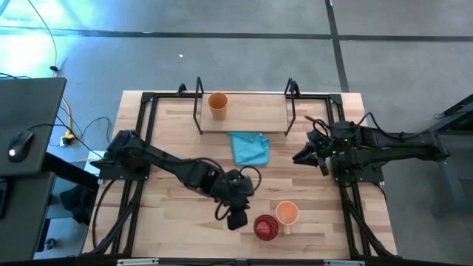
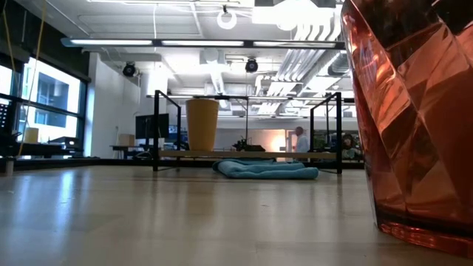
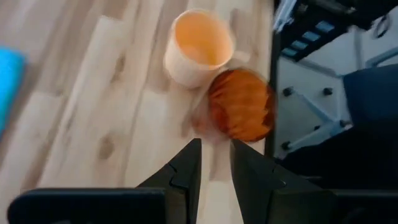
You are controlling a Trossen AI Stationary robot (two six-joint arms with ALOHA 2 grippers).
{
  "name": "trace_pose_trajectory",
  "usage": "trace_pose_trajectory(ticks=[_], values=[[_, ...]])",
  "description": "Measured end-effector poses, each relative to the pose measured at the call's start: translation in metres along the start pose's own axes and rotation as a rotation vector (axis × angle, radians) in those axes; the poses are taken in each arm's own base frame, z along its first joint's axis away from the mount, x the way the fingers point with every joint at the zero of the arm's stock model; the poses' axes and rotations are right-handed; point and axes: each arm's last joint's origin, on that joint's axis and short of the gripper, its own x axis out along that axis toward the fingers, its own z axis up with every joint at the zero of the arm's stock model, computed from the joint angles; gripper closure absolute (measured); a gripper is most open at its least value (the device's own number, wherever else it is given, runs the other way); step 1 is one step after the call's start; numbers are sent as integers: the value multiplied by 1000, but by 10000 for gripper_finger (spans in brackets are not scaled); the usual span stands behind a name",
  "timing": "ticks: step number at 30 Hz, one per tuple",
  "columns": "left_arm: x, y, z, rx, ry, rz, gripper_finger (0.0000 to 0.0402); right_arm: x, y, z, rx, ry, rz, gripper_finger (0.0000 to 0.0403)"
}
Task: Stack small to large cups/mugs on shelf
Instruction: Put the orange cup on the shelf
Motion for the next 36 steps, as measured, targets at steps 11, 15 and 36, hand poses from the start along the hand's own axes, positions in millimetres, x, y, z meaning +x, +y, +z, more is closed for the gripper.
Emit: trace_pose_trajectory(ticks=[11, 15, 36], values=[[20, -4, 0, -15, -21, -18, 328, 4, 22, -17, 99, 165, 149, 332], [24, -4, 0, -5, -21, -19, 328, 4, 33, -30, 146, 272, 178, 332], [59, -7, -9, -65, 50, -85, 328, 4, 42, -42, 62, 126, -88, 332]])
